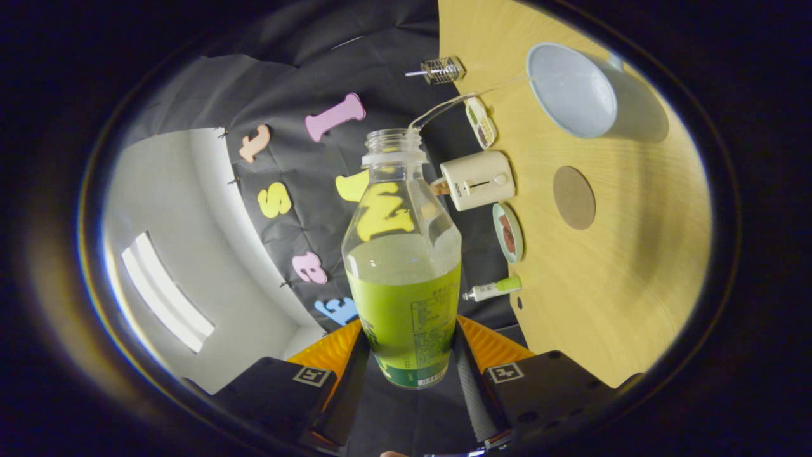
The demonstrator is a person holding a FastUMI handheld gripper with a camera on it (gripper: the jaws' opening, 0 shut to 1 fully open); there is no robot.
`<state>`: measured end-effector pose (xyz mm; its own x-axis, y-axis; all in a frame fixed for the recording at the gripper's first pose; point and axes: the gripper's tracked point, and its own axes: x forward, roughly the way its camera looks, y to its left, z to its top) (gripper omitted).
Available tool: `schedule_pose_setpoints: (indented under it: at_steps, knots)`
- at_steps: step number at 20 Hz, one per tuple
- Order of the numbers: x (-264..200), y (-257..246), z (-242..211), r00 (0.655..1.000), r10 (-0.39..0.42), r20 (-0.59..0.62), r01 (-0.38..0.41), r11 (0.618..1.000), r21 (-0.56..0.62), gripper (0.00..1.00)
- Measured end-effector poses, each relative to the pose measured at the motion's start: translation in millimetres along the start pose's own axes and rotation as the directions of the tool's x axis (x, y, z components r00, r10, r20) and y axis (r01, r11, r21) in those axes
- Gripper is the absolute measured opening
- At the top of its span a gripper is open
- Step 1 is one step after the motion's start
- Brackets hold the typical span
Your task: Take the bottle from table, then pour the juice into the cup, finally place the bottle on the coaster
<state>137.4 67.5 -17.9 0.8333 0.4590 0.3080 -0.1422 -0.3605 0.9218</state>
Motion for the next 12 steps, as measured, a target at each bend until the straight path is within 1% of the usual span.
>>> schedule_pose_setpoints:
  at_steps: [7,12]
  knots:
    - [2,6,2,0.999,0.034,0.0,-0.034,0.999,0.005,0.75]
    - [-1,10,5,0.999,0.043,0.007,-0.043,0.999,0.012,0.75]
